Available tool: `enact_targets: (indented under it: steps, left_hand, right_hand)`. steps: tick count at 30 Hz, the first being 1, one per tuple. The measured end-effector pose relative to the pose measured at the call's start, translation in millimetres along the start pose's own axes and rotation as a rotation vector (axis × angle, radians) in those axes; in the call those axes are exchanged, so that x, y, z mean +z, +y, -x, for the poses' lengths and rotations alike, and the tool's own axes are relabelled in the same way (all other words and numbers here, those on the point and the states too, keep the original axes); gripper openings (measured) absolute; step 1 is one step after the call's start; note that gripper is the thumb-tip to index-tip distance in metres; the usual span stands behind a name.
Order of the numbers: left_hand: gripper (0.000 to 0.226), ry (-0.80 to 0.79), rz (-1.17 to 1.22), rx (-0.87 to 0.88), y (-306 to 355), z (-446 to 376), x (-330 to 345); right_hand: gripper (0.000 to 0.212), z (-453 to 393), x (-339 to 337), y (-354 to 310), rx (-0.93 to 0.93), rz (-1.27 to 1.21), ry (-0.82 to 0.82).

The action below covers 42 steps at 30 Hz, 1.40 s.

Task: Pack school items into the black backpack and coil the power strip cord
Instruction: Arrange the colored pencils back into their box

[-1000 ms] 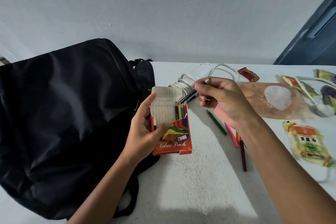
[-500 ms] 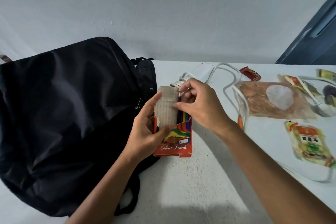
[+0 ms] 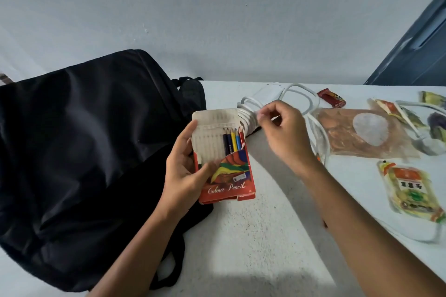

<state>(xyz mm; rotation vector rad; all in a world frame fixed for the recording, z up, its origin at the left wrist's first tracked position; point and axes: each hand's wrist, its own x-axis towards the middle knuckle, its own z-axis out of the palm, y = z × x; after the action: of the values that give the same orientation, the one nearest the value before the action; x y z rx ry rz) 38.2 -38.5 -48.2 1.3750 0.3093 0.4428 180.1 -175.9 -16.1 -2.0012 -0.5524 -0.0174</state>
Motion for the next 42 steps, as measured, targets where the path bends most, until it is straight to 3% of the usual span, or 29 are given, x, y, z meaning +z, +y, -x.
enact_targets:
  steps: [4, 7, 13, 16, 20, 25, 29, 33, 35, 38, 42]
  left_hand:
    - [0.076, 0.035, 0.114, -0.058, 1.4, -0.9, -2.3]
    - [0.076, 0.035, 0.113, -0.069, 3.8, -1.4, -1.4]
    - [0.075, 0.022, 0.073, -0.071, 3.9, -0.8, -1.8]
    - [0.075, 0.02, 0.056, -0.07, 4.4, -0.7, -2.1]
    - [0.075, 0.006, 0.042, -0.068, 5.4, -1.5, -0.4]
    - [0.075, 0.006, 0.032, -0.068, 5.3, -0.9, -0.7]
    - [0.076, -0.009, 0.007, -0.054, 4.2, -0.2, -0.1]
    - [0.078, -0.039, -0.026, -0.046, 3.7, 0.4, 1.0]
    - [0.077, -0.052, -0.048, -0.05, 2.3, 0.1, 1.5]
    - [0.075, -0.06, -0.074, -0.029, -0.7, -1.4, 1.0]
    - [0.075, -0.089, -0.106, -0.018, -4.3, -1.4, 0.3]
  right_hand:
    - [0.013, -7.5, 1.3, 30.0, 0.074, 0.324, -0.125]
    - [0.023, -4.0, 10.6, 42.7, -0.003, 0.479, -0.157]
    - [0.025, -0.7, 13.0, 47.4, -0.104, 0.583, -0.115]
    - [0.03, -1.7, 9.5, 48.1, -0.126, 0.666, -0.172]
    - [0.023, 2.4, 7.9, 48.5, -0.119, 0.694, -0.174]
    - [0.005, -1.5, -6.4, 40.4, -0.012, 0.495, -0.226]
    - [0.003, -6.9, -23.2, 21.3, 0.285, -0.06, -0.142]
    - [0.004, -9.2, -33.2, 9.7, 0.397, -0.611, -0.047]
    - [0.004, -9.2, -31.6, 4.2, 0.394, -0.774, -0.034]
    - [0.018, -5.5, -21.4, -8.9, 0.288, -0.806, -0.048]
    - [0.02, 2.4, -0.8, -23.8, 0.125, -0.578, -0.063]
